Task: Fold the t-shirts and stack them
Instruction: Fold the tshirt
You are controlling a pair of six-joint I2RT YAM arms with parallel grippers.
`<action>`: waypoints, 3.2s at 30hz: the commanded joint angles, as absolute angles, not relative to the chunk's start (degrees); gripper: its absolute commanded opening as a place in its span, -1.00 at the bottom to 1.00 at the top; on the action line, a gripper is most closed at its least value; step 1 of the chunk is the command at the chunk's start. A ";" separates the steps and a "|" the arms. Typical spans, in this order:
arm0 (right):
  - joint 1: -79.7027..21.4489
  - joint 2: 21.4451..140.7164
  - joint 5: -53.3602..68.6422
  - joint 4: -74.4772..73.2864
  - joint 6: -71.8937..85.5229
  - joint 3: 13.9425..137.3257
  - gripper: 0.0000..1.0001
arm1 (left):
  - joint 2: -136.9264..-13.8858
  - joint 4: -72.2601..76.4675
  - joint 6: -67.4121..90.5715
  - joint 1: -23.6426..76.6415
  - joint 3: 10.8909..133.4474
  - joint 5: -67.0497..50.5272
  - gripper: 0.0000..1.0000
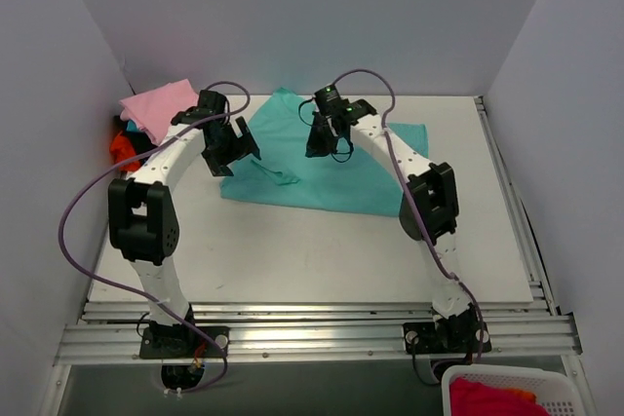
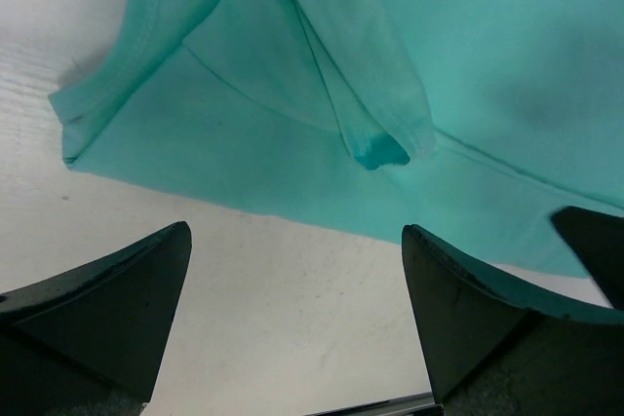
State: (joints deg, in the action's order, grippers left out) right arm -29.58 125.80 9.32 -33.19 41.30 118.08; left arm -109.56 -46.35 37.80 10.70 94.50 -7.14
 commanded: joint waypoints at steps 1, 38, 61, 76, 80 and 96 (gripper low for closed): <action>-33.57 129.02 13.27 -35.24 42.97 122.51 -1.00 | -105.38 -42.98 37.97 12.22 93.34 -7.82 0.96; -35.07 145.01 14.15 -33.40 46.49 128.66 -1.00 | -100.46 -43.59 34.72 11.69 87.19 -8.09 1.00; -13.19 125.20 14.95 -17.39 45.46 124.65 0.45 | -100.55 -45.61 33.40 13.36 87.01 -6.51 1.00; -0.26 77.55 11.93 -19.87 40.59 56.31 0.53 | -97.03 -38.42 40.78 13.36 70.93 2.72 0.80; 2.46 74.09 15.73 -14.07 42.89 46.78 0.52 | -99.13 -36.39 41.31 13.01 71.19 4.83 0.81; 3.86 81.82 10.81 -7.65 39.55 42.01 0.51 | -108.37 -29.36 43.77 10.29 72.86 2.90 0.77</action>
State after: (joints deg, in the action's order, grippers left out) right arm 2.98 80.68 12.88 -9.02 40.80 42.28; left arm -107.28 -32.69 43.00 11.42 71.40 2.90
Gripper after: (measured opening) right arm 0.758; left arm 0.890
